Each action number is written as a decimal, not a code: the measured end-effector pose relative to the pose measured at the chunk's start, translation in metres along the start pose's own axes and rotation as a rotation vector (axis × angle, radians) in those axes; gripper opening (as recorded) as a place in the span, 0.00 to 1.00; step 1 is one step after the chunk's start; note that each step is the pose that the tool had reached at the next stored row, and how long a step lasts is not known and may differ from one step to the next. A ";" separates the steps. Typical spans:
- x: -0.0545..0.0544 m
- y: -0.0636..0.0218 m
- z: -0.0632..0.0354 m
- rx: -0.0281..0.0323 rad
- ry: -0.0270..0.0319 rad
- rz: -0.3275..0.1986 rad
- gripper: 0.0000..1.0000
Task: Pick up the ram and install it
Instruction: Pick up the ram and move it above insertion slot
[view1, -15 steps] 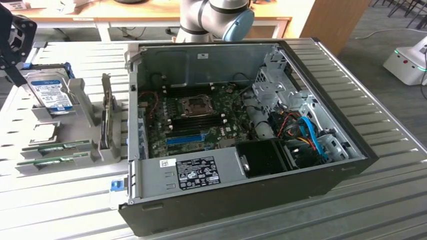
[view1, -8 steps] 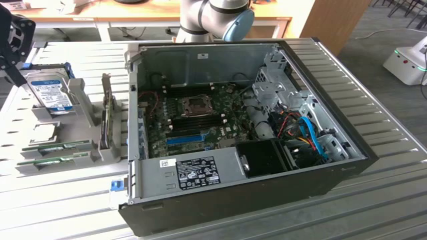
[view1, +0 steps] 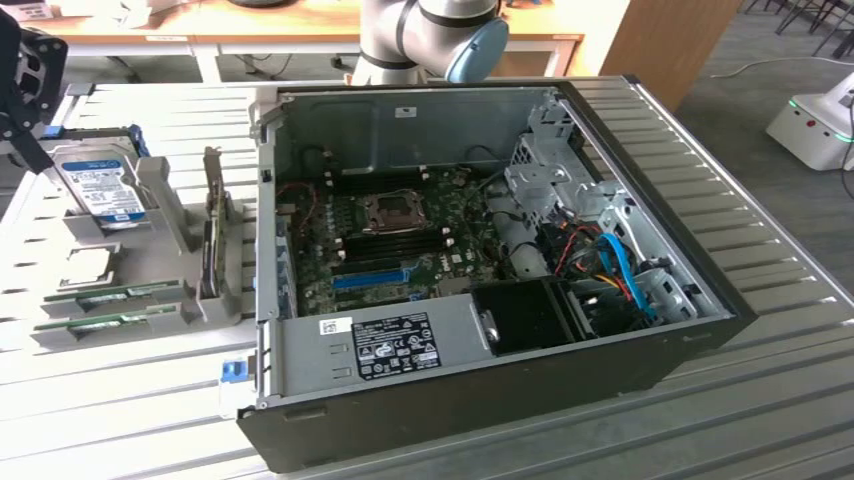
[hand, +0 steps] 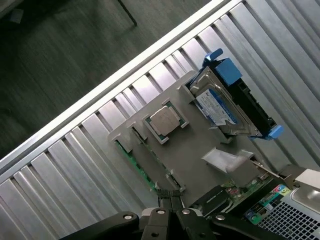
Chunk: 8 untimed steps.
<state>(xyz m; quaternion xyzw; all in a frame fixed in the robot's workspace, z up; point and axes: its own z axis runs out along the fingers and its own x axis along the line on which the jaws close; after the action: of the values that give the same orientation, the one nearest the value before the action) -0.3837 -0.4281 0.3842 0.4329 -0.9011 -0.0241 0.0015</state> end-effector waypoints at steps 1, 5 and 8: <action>0.000 0.0000 0.0000 -0.0002 0.0006 -0.012 0.11; 0.000 0.0000 0.0000 -0.0010 0.0025 -0.054 0.11; 0.000 0.0000 0.0000 -0.0016 0.0039 -0.087 0.11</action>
<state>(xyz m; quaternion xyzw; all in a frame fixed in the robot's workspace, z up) -0.3837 -0.4281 0.3842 0.4715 -0.8815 -0.0240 0.0025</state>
